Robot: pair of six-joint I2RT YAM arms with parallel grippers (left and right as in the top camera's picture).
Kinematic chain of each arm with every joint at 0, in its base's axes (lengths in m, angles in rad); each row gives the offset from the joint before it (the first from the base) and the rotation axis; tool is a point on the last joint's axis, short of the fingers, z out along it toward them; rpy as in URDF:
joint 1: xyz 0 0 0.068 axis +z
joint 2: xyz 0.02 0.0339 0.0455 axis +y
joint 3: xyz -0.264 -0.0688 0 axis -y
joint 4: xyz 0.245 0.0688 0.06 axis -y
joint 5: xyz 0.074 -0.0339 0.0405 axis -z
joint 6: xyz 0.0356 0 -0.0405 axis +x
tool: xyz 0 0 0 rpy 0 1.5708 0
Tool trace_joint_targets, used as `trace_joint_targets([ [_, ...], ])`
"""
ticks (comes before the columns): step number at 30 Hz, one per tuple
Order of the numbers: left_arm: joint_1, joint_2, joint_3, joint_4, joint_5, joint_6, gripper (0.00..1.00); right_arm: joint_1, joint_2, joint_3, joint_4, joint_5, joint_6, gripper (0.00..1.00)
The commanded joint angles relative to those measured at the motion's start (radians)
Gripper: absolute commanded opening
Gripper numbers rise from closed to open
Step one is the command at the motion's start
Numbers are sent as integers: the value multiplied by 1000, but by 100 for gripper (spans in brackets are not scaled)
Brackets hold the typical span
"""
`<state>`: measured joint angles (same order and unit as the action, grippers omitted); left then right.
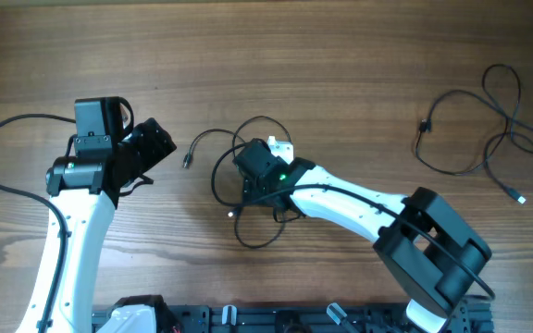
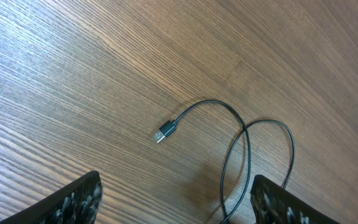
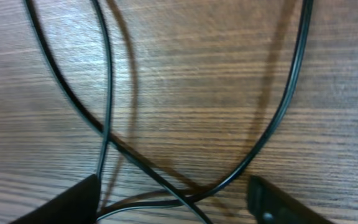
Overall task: Untangle cables
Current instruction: 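Lower the right gripper onto the center cable loop and grasp it, then drag the grasped cable to the right side pile with the right gripper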
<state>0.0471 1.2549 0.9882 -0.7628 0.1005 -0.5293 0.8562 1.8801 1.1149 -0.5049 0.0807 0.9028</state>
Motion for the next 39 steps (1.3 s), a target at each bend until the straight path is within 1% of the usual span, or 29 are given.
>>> trace_joint_targets([
  [1,5,2,-1,2,-19,-10,79,5,38,-12,-19,24,18,65],
  [2,5,2,-1,2,-19,-10,79,5,40,-12,-23,28,19,59],
  [4,5,2,-1,2,-19,-10,79,5,41,-12,-26,37,25,34],
  [7,5,2,-1,-1,-19,-10,79,3,41,-12,-40,80,24,19],
  [9,5,2,-1,-6,-19,-10,79,1,40,-11,-81,140,24,5],
  [12,5,2,-1,-10,-19,-10,79,-18,40,-6,-144,190,15,4],
  [16,5,2,-1,-13,-19,-10,79,-89,19,8,-198,210,-9,4],
  [20,5,2,-1,-14,-19,-10,79,-182,-68,12,-202,210,-164,4],
  [24,5,2,-1,-13,-16,-10,79,-283,-203,12,-198,216,-269,4],
  [27,5,2,-1,-14,-12,-10,79,-431,-330,39,-195,274,-455,4],
  [30,5,2,-1,-13,-12,-10,79,-604,-414,94,-175,327,-614,4],
  [32,5,2,-1,-13,-12,-10,79,-727,-446,135,-133,326,-695,4],
  [36,5,2,-1,-13,-12,-10,79,-953,-459,223,-37,322,-776,4],
  [39,5,2,-1,-13,-12,-10,79,-1103,-459,256,73,322,-779,4],
])
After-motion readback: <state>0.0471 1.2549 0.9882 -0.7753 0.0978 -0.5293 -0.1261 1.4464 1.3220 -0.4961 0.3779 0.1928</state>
